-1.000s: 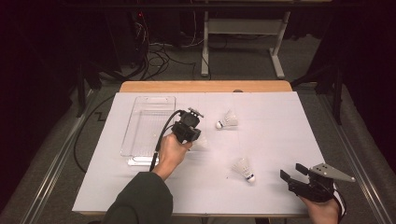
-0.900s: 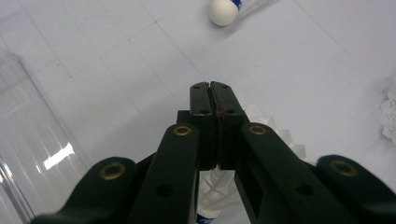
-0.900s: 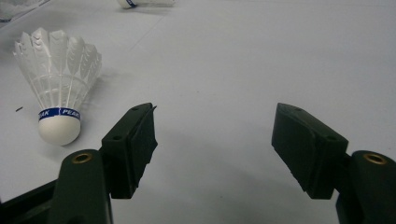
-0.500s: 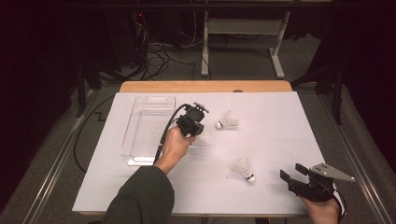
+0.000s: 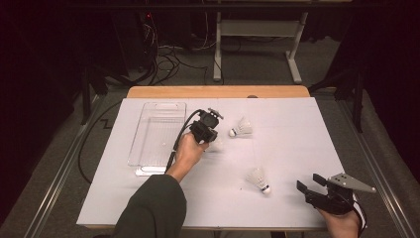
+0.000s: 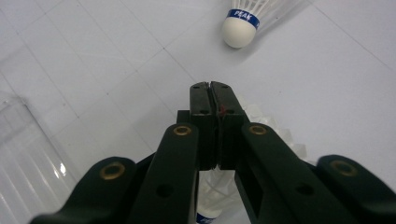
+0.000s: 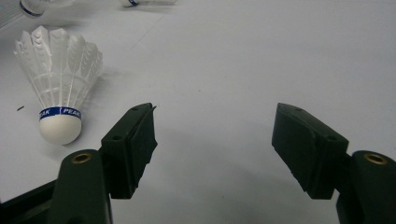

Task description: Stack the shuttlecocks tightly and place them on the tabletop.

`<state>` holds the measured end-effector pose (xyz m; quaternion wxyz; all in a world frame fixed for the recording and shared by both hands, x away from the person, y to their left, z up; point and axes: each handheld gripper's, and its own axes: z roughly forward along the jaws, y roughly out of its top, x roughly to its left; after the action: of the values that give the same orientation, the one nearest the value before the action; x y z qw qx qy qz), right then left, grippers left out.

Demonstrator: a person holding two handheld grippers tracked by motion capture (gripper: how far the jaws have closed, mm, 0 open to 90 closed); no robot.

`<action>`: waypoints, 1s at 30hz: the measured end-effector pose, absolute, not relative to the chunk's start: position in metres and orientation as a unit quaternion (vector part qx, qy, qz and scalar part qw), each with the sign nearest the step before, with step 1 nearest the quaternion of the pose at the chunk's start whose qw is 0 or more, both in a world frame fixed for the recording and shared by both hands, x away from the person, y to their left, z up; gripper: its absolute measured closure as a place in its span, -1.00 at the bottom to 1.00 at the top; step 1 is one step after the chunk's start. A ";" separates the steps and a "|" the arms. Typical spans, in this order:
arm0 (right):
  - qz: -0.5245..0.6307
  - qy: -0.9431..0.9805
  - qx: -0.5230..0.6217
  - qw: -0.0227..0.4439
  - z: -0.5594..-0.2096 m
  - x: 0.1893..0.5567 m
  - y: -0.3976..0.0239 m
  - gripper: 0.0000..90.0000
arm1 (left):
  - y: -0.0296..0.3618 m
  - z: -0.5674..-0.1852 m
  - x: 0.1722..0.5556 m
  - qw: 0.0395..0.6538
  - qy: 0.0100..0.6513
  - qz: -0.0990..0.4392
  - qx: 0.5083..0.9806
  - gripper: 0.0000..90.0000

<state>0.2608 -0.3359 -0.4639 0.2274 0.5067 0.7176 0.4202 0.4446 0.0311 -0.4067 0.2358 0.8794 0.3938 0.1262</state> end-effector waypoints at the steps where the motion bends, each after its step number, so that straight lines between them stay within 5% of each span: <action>1: 0.420 0.718 0.506 0.228 -0.464 0.261 -0.336 -0.31 | 0.030 -0.409 0.446 0.236 0.392 0.128 0.880 0.96; 30: 0.422 0.717 0.507 0.226 -0.464 0.261 -0.336 -0.31 | 0.005 -0.418 0.452 0.232 0.367 0.143 0.890 0.95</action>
<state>0.2606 -0.3358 -0.4637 0.2258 0.5065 0.7174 0.4217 0.4518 0.0051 -0.4180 0.2317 0.8895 0.3669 0.1430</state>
